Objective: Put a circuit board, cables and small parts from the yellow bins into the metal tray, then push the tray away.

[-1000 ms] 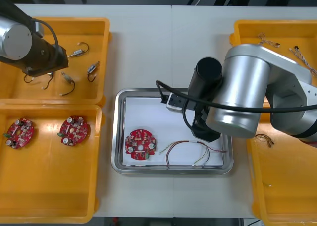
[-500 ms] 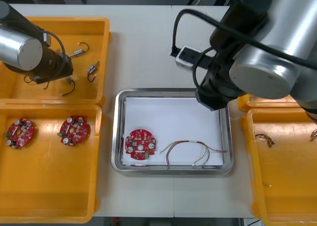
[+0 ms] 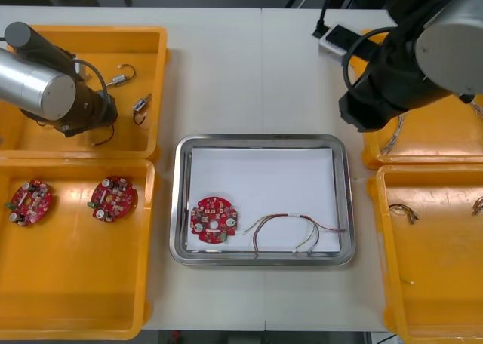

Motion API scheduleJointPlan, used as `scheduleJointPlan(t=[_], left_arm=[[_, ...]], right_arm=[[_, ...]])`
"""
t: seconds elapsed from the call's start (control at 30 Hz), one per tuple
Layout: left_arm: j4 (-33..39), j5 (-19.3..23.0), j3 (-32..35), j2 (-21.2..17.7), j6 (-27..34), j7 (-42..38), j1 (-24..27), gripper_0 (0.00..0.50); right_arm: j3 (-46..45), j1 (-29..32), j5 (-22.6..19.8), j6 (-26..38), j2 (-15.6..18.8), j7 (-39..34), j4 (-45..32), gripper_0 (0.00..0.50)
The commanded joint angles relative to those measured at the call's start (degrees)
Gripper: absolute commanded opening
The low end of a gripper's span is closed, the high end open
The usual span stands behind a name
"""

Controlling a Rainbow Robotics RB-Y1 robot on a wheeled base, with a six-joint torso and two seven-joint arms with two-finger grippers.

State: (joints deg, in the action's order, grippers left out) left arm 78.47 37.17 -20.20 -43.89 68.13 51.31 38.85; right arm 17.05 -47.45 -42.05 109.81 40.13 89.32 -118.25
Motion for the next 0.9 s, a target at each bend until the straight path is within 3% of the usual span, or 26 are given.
scheduleJointPlan(t=[0.03,0.1,0.17,0.73,0.9], left_arm=[[0.28,-0.61,-0.63,0.91,-0.72,4.41,2.37,0.5],[0.28,-0.61,-0.71,0.91,-0.72,4.5,2.37,0.5],[0.28,-0.52,-0.63,0.91,-0.72,4.5,2.28,0.0],[0.55,-0.35,-0.36,0.91,-0.54,4.5,2.19,0.0],[2.92,-0.26,2.63,0.39,4.55,4.5,2.19,0.0]], right_arm=[[-6.6,-0.63,0.83,0.19,2.67,-0.37,2.93,0.5],[-8.27,-0.63,1.44,0.19,3.02,-0.29,4.6,0.5],[-10.64,-0.71,2.32,0.19,3.2,-0.11,6.71,0.5],[-19.43,-0.71,13.22,0.19,2.67,-1.25,20.25,0.5],[-22.59,-0.71,16.91,0.19,1.0,-1.34,26.14,0.5]])
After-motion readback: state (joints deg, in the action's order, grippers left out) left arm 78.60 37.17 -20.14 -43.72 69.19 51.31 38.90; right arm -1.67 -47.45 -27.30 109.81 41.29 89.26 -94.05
